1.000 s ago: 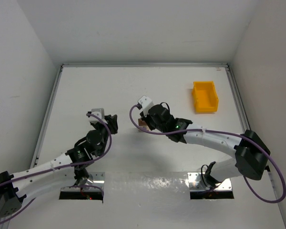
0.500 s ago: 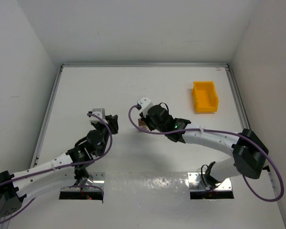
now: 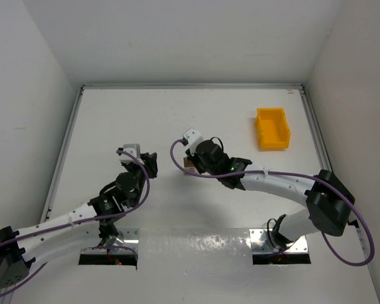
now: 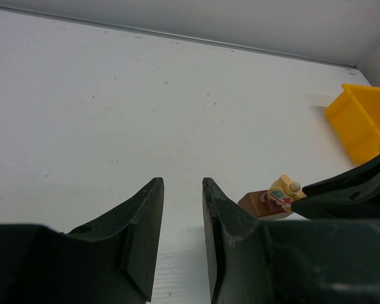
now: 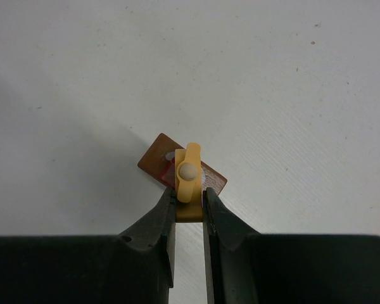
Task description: Build the wood block tower
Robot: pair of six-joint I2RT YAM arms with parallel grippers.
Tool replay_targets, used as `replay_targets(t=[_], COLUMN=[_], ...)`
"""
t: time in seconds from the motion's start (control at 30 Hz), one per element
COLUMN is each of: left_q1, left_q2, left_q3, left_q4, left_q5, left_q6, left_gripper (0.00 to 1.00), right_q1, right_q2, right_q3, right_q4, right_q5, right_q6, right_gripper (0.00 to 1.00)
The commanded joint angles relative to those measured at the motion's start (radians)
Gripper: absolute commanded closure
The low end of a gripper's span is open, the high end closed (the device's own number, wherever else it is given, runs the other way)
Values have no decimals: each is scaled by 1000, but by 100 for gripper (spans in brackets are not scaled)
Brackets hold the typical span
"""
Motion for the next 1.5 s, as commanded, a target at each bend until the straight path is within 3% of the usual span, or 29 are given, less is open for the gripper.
replay_targets(t=[0.0,1.0,1.17,1.47], left_q1=[4,4,4,4], left_q2=[3,-2,-2,-2], left_q3=[4,3,4,3], left_q4=[44,43,43,44], left_q5=[6,9,11,12], left_q6=[13,11,13,11], left_gripper=[71,71,72,72], right_q1=[8,8,6,8], right_q2=[3,12,9,1], right_q3=[-1,-19,-21,-23], right_q4=[59,80,82,79], right_q5=[30,42,41,39], right_q6=[23,40,40,45], right_gripper=[97,92,85,81])
